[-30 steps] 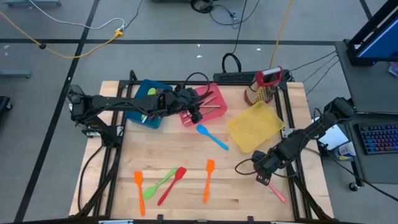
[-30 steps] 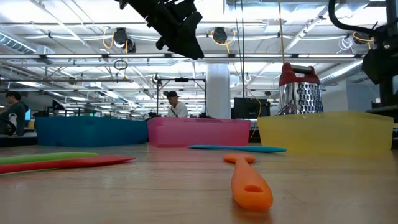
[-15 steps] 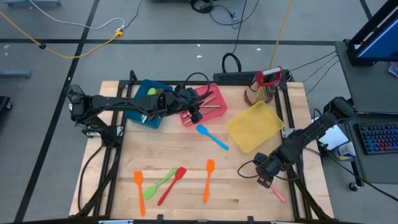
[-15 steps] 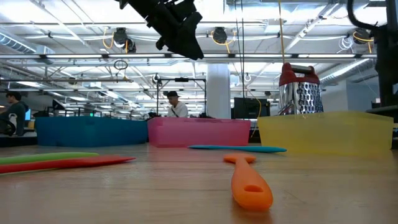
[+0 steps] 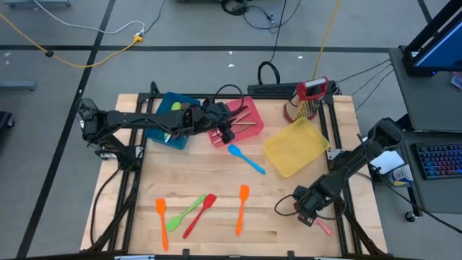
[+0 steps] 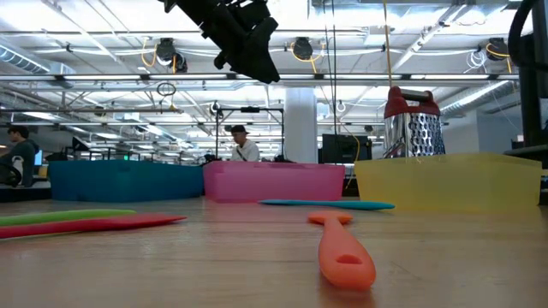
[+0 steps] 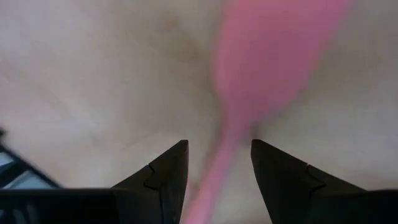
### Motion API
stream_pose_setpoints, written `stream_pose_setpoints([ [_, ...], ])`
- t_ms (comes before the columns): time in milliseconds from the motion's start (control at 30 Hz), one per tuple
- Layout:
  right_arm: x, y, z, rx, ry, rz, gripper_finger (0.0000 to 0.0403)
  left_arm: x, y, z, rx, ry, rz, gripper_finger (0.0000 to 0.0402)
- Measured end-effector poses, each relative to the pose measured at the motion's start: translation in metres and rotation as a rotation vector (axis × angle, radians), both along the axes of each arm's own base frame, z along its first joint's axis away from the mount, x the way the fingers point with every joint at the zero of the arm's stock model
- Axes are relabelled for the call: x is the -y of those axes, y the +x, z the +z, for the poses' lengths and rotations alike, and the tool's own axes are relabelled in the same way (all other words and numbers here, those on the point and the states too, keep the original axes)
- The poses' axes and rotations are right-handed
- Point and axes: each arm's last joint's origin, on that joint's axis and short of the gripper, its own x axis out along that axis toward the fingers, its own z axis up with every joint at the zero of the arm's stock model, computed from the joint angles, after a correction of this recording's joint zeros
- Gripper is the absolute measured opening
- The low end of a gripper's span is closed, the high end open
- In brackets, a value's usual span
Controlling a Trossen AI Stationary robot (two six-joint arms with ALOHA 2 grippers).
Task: Pick & Place Kitchen Items
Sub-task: Put the pink spatula into the yellow bin
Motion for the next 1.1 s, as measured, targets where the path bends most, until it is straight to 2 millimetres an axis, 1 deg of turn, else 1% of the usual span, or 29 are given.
stream_pose_setpoints([
  [200,-0.0031,0.0031,-0.0067,-0.022,0.002,0.003,0.0169,-0.0004,-0.0002,0.0001,-0.003,0.011,0.013,0.0140],
  [433,-0.0028,0.0035,-0.0074,0.000,-0.014,0.021,0.0162,-0.0008,-0.0002,0.0000,-0.004,0.011,0.014,0.0140],
  [567,-0.0022,0.0030,-0.0079,0.000,-0.024,0.023,0.0137,-0.0008,-0.0002,0.0000,-0.004,0.012,0.014,0.0140],
  [933,-0.0004,0.0011,-0.0088,-0.008,-0.041,0.048,0.0047,-0.0009,-0.0003,0.0000,-0.004,0.012,0.014,0.0140],
  [1100,-0.0004,0.0011,-0.0088,-0.008,-0.040,0.051,0.0021,-0.0009,-0.0003,-0.0001,-0.004,0.012,0.014,0.0140],
])
